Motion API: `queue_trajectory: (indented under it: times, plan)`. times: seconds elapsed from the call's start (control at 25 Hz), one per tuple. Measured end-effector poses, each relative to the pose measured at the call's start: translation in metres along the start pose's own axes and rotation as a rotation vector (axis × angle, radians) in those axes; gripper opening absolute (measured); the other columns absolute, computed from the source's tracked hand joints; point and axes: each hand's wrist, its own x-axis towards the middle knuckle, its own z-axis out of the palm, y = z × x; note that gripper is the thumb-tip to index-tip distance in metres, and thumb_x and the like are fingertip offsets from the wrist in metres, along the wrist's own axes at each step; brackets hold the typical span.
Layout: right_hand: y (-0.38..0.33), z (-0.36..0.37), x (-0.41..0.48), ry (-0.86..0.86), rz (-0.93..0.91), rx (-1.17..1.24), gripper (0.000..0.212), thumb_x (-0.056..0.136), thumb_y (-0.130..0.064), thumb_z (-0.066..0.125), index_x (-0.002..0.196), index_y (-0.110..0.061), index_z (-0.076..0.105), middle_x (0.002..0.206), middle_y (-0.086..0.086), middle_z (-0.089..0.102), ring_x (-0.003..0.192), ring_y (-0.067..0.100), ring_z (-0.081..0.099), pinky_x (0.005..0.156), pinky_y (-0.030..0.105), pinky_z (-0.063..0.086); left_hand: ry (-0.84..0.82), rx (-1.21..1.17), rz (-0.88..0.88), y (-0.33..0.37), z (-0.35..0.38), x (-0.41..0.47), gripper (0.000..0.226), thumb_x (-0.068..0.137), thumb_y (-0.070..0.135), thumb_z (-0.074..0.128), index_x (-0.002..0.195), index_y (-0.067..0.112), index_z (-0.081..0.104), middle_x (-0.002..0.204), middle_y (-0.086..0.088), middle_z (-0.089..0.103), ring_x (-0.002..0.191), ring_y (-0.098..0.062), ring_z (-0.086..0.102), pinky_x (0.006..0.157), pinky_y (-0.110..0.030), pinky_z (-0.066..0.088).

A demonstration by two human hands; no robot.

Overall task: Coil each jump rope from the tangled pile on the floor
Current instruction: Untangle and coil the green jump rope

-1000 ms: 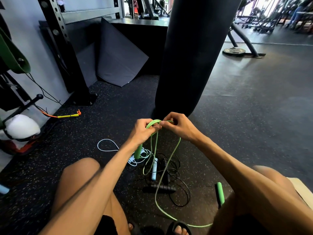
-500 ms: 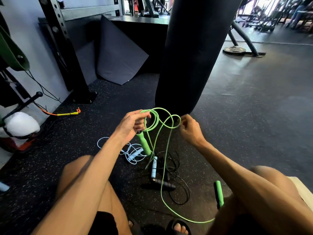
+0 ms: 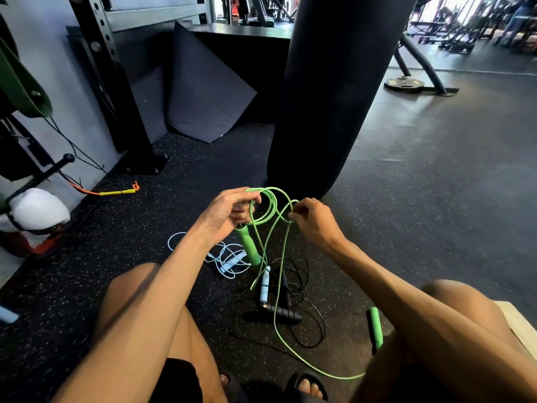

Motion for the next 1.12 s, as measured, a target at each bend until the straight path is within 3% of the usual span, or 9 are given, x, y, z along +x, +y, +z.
queue_trajectory:
  times: [0.16,0.36,0.48,0.68,0.72,0.8,0.92,1.0,1.12]
  plan:
    - [-0.005,-0.005,0.003,-0.085,0.042,0.115,0.016,0.097,-0.022,0.060,0.089,-0.010,0.069,0.076,-0.002,0.069,0.065,0.007,0.065,0.064,0.029,0.055,0.057,0.053,-0.006,-0.006,0.002,0.003,0.017,0.093,0.017,0.061,0.088,0.002,0.068,0.050,0.008,0.022,0.043,-0.007,0.017,0.043,-0.019,0.019]
    - [-0.034,-0.041,0.019,0.024,0.171,0.711,0.025,0.104,-0.024,0.046,0.091,-0.005,0.054,0.062,0.004,0.056,0.052,0.016,0.053,0.048,0.028,0.040,0.114,0.264,0.011,-0.021,0.017,0.007,0.032,0.083,0.025,0.075,0.102,-0.001,0.073,0.050,0.009,0.038,0.044,-0.006,0.027,0.043,-0.017,0.027]
    - [-0.045,-0.047,0.018,-0.030,0.210,0.859,0.026,0.106,-0.028,0.042,0.092,-0.007,0.050,0.062,0.006,0.054,0.048,0.017,0.053,0.042,0.022,0.036,0.076,0.313,0.000,-0.030,0.038,0.006,0.033,0.081,0.022,0.077,0.100,-0.004,0.071,0.056,0.010,0.056,0.045,-0.002,0.037,0.045,-0.017,0.030]
    - [-0.046,-0.045,0.016,-0.118,0.213,0.998,0.028,0.106,-0.030,0.039,0.095,-0.007,0.050,0.066,0.010,0.062,0.053,0.021,0.056,0.042,0.024,0.035,0.176,0.316,0.060,-0.034,0.053,0.007,0.025,0.081,0.018,0.078,0.090,-0.004,0.071,0.052,0.011,0.053,0.044,-0.001,0.041,0.046,-0.015,0.029]
    - [-0.042,-0.048,0.015,-0.157,0.205,0.943,0.030,0.106,-0.031,0.040,0.096,-0.005,0.051,0.069,0.011,0.063,0.055,0.024,0.057,0.044,0.026,0.038,0.200,0.234,0.063,-0.033,0.050,0.008,0.025,0.082,0.017,0.077,0.093,-0.005,0.070,0.049,0.010,0.044,0.042,-0.003,0.033,0.045,-0.018,0.022]
    - [-0.030,-0.051,0.013,-0.272,0.108,0.582,0.030,0.103,-0.027,0.047,0.094,-0.001,0.058,0.070,0.012,0.066,0.058,0.026,0.060,0.047,0.030,0.045,0.233,0.062,0.042,-0.027,0.043,0.012,0.026,0.086,0.017,0.072,0.095,-0.007,0.069,0.046,0.009,0.029,0.040,-0.006,0.020,0.045,-0.023,0.012]
    - [-0.017,-0.039,0.007,-0.399,-0.088,-0.022,0.011,0.093,-0.018,0.064,0.087,-0.011,0.069,0.074,0.000,0.069,0.063,0.011,0.063,0.061,0.027,0.052,0.230,-0.059,0.007,-0.020,0.035,0.014,0.017,0.089,0.016,0.067,0.090,-0.001,0.069,0.042,0.011,0.021,0.036,-0.005,0.015,0.045,-0.025,0.008]
    - [-0.016,-0.029,0.004,-0.419,-0.132,-0.148,0.008,0.090,-0.017,0.067,0.091,-0.012,0.073,0.082,-0.001,0.070,0.072,0.010,0.065,0.071,0.029,0.054,0.244,-0.065,-0.007,-0.021,0.035,0.015,0.016,0.088,0.016,0.067,0.088,0.000,0.069,0.042,0.010,0.020,0.036,-0.005,0.016,0.043,-0.024,0.009]
    - [-0.019,-0.027,0.004,-0.549,-0.187,-0.086,0.008,0.090,-0.020,0.068,0.092,-0.014,0.072,0.075,-0.010,0.064,0.063,-0.002,0.057,0.063,0.014,0.045,0.300,-0.072,-0.012,-0.024,0.033,0.015,0.014,0.088,0.016,0.068,0.086,0.002,0.070,0.042,0.010,0.020,0.036,-0.006,0.016,0.039,-0.020,0.014]
